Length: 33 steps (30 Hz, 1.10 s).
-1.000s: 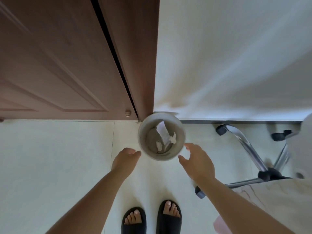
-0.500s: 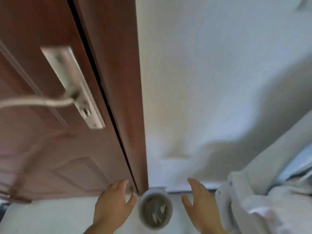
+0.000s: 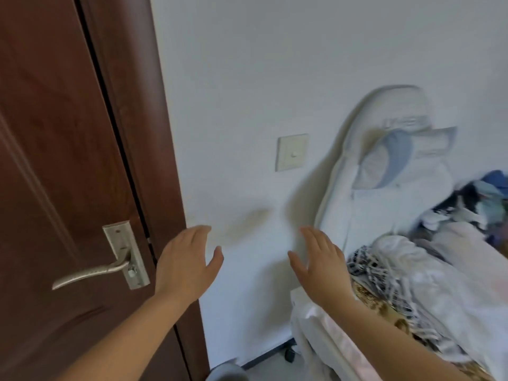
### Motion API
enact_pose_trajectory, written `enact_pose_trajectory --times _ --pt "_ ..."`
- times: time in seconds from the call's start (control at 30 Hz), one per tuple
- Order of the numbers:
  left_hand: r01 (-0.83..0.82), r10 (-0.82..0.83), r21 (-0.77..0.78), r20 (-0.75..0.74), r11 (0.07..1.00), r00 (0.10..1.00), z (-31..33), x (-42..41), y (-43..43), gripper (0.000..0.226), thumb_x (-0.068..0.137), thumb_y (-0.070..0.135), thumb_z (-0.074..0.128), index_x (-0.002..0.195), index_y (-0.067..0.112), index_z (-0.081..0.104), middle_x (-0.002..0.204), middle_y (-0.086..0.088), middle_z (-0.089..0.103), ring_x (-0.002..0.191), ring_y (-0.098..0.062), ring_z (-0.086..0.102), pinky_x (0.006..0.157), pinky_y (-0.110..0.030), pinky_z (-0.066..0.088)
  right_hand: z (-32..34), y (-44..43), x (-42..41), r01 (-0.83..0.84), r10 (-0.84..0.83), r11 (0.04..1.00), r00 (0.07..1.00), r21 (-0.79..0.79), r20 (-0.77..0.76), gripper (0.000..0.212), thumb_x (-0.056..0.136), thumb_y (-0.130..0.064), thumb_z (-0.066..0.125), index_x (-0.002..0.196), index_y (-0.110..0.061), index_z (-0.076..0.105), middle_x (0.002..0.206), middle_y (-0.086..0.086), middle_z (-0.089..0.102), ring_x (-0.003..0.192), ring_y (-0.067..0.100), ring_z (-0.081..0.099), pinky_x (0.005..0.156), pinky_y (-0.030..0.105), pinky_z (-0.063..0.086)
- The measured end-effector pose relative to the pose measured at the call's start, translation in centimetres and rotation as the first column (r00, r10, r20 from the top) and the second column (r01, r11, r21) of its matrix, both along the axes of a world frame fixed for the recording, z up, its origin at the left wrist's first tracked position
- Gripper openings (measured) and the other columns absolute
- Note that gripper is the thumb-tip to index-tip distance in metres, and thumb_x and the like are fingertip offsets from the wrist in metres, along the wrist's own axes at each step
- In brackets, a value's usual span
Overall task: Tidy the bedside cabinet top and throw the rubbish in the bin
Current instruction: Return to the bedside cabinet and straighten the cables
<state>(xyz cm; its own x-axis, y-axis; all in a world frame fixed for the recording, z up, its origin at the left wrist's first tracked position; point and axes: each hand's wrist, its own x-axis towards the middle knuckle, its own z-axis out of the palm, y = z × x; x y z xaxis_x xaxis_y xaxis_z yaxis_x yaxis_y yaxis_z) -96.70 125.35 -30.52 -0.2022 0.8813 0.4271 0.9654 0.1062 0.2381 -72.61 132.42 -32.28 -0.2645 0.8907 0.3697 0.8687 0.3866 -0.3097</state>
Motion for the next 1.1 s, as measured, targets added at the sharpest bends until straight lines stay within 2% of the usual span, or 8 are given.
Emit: enact_pose_trajectory --times 0.17,0.33,0.4,0.63,0.77,0.9,0.97,1.1 --pt "0.166 -0.167 0.110 0.000 0.980 0.986 5.8 5.1 0.2 0.048 0.090 0.039 0.047 0.127 0.009 0.054 0.128 -0.007 0.060 0.117 -0.025 0.057 0.092 -0.038 0.047 5.4 -3.5 5.8 0.154 -0.154 0.986 0.988 0.061 -0.012 0.077 0.082 -0.062 0.017 0.145 -0.019 0.027 0.152 0.001 0.033 0.142 0.020 0.025 0.112 0.042 0.024" --pt "0.344 -0.349 0.154 0.001 0.926 0.937 9.9 13.6 1.5 0.052 0.082 0.041 0.039 0.115 0.007 0.059 0.113 -0.009 0.067 0.099 -0.031 0.064 0.076 -0.037 0.052 10.2 -6.8 14.5 0.314 -0.317 0.938 0.949 0.145 -0.004 0.063 0.093 -0.051 0.038 0.145 -0.020 0.027 0.153 0.001 0.032 0.141 0.019 0.026 0.112 0.042 0.025" --pt "0.431 -0.434 0.166 -0.015 0.887 0.901 11.3 18.2 1.9 0.051 0.082 0.040 0.039 0.114 0.006 0.059 0.110 -0.011 0.068 0.095 -0.031 0.065 0.073 -0.036 0.052 11.7 -8.5 18.9 0.381 -0.389 0.908 0.921 0.176 0.009 0.063 0.093 -0.050 0.040 0.146 -0.019 0.026 0.153 0.001 0.031 0.141 0.019 0.026 0.112 0.041 0.024" --pt "0.703 -0.708 0.235 -0.079 0.671 0.702 14.3 38.1 2.1 0.050 0.089 0.035 0.048 0.131 0.008 0.051 0.133 -0.008 0.057 0.120 -0.026 0.055 0.097 -0.038 0.045 14.9 -15.8 37.0 0.648 -0.669 0.730 0.743 0.218 0.028 0.063 0.093 -0.051 0.038 0.146 -0.021 0.024 0.154 -0.002 0.030 0.143 0.017 0.020 0.114 0.040 0.020" --pt "0.786 -0.802 0.261 -0.070 0.560 0.594 15.1 51.2 0.4 0.056 0.083 0.039 0.040 0.125 0.006 0.057 0.124 -0.010 0.064 0.111 -0.028 0.061 0.089 -0.038 0.050 15.9 -21.8 48.6 0.761 -0.785 0.610 0.619 0.222 0.034 0.064 0.093 -0.050 0.037 0.147 -0.020 0.022 0.155 -0.002 0.027 0.144 0.016 0.017 0.115 0.038 0.017" --pt "0.862 -0.866 0.223 -0.118 0.454 0.487 15.2 64.1 -2.0 0.058 0.086 0.042 0.044 0.133 0.009 0.050 0.135 -0.009 0.056 0.122 -0.028 0.053 0.095 -0.040 0.046 17.3 -27.7 59.4 0.829 -0.857 0.509 0.513 0.230 0.049 0.064 0.093 -0.051 0.035 0.148 -0.023 0.018 0.156 -0.005 0.023 0.144 0.014 0.015 0.115 0.036 0.014" --pt "0.888 -0.882 0.200 -0.154 0.413 0.445 15.4 70.0 -3.1 0.059 0.089 0.043 0.047 0.137 0.010 0.045 0.140 -0.009 0.052 0.127 -0.026 0.049 0.099 -0.039 0.043 18.0 -30.4 64.3 0.844 -0.879 0.472 0.471 0.255 0.072 0.063 0.093 -0.052 0.035 0.147 -0.024 0.020 0.155 -0.005 0.025 0.144 0.014 0.016 0.115 0.037 0.014" --pt "0.897 -0.902 0.197 -0.103 0.395 0.419 15.9 80.4 -5.6 0.061 0.091 0.045 0.044 0.141 0.011 0.037 0.145 -0.008 0.045 0.132 -0.024 0.043 0.105 -0.038 0.037 18.8 -34.3 72.8 0.879 -0.918 0.395 0.392 0.268 0.068 0.062 0.093 -0.051 0.036 0.146 -0.024 0.021 0.155 -0.005 0.025 0.143 0.013 0.016 0.116 0.037 0.013"
